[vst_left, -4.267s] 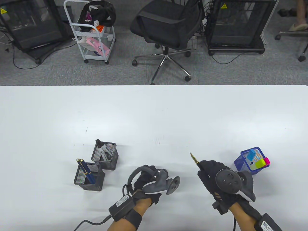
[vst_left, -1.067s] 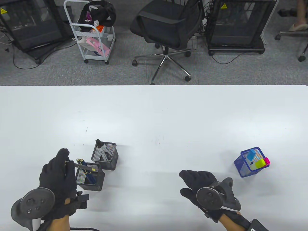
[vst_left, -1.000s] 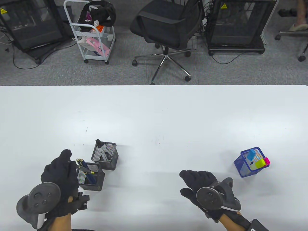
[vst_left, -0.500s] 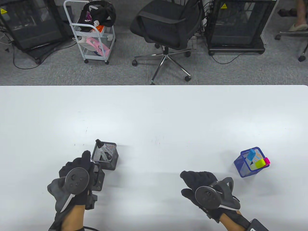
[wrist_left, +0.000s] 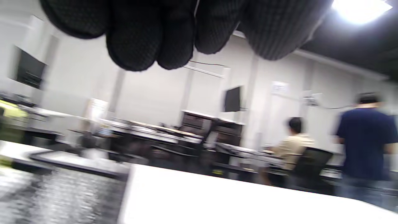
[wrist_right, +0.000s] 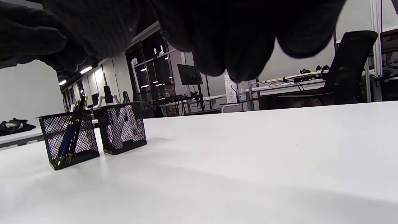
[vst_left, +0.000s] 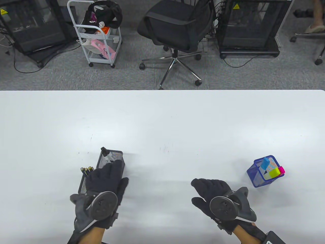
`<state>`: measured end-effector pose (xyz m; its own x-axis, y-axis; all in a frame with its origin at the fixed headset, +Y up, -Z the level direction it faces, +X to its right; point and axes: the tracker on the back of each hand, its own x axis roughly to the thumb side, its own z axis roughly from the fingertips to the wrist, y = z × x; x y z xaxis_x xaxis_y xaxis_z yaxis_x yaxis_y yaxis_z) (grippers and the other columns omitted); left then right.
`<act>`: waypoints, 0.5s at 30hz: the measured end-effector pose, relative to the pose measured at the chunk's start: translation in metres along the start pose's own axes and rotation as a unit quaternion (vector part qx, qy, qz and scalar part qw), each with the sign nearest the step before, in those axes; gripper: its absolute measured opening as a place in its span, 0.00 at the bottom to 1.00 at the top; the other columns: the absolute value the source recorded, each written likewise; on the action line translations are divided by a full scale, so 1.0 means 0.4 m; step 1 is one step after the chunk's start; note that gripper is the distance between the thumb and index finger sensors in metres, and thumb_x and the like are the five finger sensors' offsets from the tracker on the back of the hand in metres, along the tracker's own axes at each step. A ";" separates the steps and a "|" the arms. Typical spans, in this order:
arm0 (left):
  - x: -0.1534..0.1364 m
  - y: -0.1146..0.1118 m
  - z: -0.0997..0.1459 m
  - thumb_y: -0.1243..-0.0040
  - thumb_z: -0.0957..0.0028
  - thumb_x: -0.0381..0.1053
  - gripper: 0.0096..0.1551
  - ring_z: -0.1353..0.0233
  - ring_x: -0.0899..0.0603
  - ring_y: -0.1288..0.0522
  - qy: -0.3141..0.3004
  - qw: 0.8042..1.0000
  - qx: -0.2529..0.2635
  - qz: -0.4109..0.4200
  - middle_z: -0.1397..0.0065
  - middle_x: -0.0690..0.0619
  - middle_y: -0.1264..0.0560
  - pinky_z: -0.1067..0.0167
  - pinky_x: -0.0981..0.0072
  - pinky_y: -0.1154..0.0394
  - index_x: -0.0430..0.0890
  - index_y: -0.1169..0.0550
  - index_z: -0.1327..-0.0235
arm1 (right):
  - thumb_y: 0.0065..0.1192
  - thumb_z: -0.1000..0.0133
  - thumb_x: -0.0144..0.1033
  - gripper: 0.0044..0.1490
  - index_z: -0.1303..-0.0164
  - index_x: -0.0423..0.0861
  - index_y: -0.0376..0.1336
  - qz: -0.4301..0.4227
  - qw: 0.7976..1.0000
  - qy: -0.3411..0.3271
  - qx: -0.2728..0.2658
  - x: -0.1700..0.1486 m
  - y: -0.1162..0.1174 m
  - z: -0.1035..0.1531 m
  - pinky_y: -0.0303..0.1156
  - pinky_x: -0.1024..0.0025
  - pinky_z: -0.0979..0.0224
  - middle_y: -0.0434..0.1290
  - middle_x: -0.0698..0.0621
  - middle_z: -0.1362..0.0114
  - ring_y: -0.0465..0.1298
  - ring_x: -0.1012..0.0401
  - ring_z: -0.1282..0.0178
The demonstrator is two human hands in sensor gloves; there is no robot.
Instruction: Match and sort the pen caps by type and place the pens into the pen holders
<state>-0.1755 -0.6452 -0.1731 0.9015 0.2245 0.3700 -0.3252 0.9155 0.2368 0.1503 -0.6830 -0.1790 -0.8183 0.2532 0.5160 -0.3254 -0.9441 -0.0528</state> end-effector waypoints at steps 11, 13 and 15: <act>0.155 -0.204 -0.031 0.36 0.52 0.64 0.47 0.31 0.30 0.25 -0.096 0.983 -0.151 0.029 0.24 0.34 0.29 0.34 0.25 0.35 0.41 0.32 0.23 | 0.68 0.51 0.58 0.43 0.31 0.45 0.63 0.002 1.000 0.006 0.005 -0.002 0.002 0.004 0.75 0.44 0.34 0.75 0.40 0.32 0.80 0.45 0.36; 0.148 -0.212 -0.037 0.36 0.52 0.64 0.47 0.31 0.30 0.25 -0.091 0.984 -0.154 0.026 0.24 0.34 0.29 0.34 0.24 0.36 0.41 0.32 0.23 | 0.68 0.51 0.58 0.43 0.31 0.45 0.63 -0.001 1.000 0.007 0.009 -0.002 0.010 0.001 0.75 0.44 0.34 0.75 0.40 0.32 0.80 0.45 0.36; 0.142 -0.212 -0.041 0.36 0.52 0.63 0.46 0.30 0.30 0.26 -0.091 0.984 -0.152 0.022 0.24 0.34 0.30 0.34 0.24 0.36 0.41 0.32 0.23 | 0.68 0.51 0.58 0.43 0.31 0.45 0.63 0.001 1.000 0.007 0.019 0.002 0.025 -0.005 0.75 0.44 0.34 0.75 0.40 0.32 0.80 0.45 0.36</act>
<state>-0.0921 -0.7047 -0.1868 0.8132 0.2285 0.5353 -0.2383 0.9698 -0.0521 0.1455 -0.6917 -0.1808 -0.8251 0.2540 0.5047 -0.3057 -0.9519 -0.0208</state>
